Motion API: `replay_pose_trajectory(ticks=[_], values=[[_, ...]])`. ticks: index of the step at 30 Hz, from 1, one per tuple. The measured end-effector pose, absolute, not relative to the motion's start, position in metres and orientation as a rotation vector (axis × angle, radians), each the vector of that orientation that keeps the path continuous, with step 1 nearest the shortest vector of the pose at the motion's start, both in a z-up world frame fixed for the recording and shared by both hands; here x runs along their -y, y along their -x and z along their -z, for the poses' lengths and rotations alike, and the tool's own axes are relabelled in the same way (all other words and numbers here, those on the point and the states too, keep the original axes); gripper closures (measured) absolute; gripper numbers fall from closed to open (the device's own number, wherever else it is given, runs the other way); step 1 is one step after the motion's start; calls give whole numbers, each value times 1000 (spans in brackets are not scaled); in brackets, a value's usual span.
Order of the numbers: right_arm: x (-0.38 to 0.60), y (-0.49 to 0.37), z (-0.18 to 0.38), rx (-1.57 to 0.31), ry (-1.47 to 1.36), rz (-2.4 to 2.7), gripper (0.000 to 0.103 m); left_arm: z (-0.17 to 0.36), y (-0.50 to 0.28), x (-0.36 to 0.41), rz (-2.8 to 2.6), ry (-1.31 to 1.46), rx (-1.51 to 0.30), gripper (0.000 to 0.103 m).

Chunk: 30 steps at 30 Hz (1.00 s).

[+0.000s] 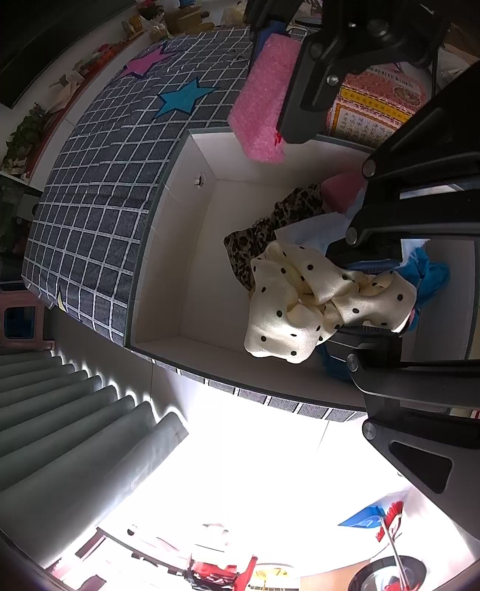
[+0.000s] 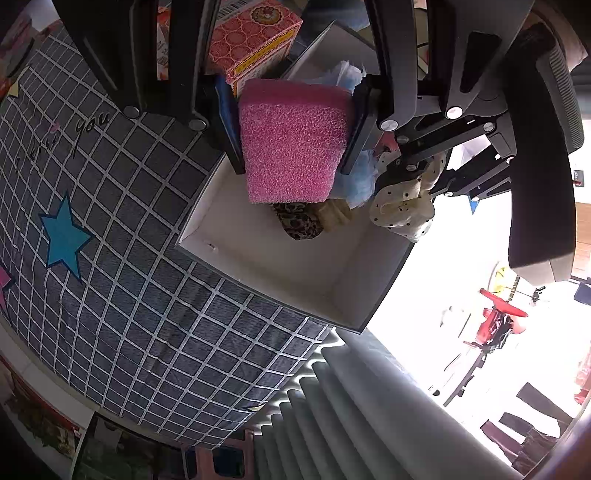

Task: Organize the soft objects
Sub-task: 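Hold the scrunchie and foam block above the box with both tools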

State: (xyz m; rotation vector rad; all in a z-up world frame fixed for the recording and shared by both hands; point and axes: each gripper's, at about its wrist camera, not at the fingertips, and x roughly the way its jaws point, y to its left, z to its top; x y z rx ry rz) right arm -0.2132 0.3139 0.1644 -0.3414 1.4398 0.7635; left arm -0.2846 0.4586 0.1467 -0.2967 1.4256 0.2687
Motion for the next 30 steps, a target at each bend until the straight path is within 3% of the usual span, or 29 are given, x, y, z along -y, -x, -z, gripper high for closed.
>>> replay_pose_trajectory(ticks=[30], values=[[-317, 209, -161, -1436, 355, -746, 53, -140, 281, -461, -267, 296, -1447, 78]])
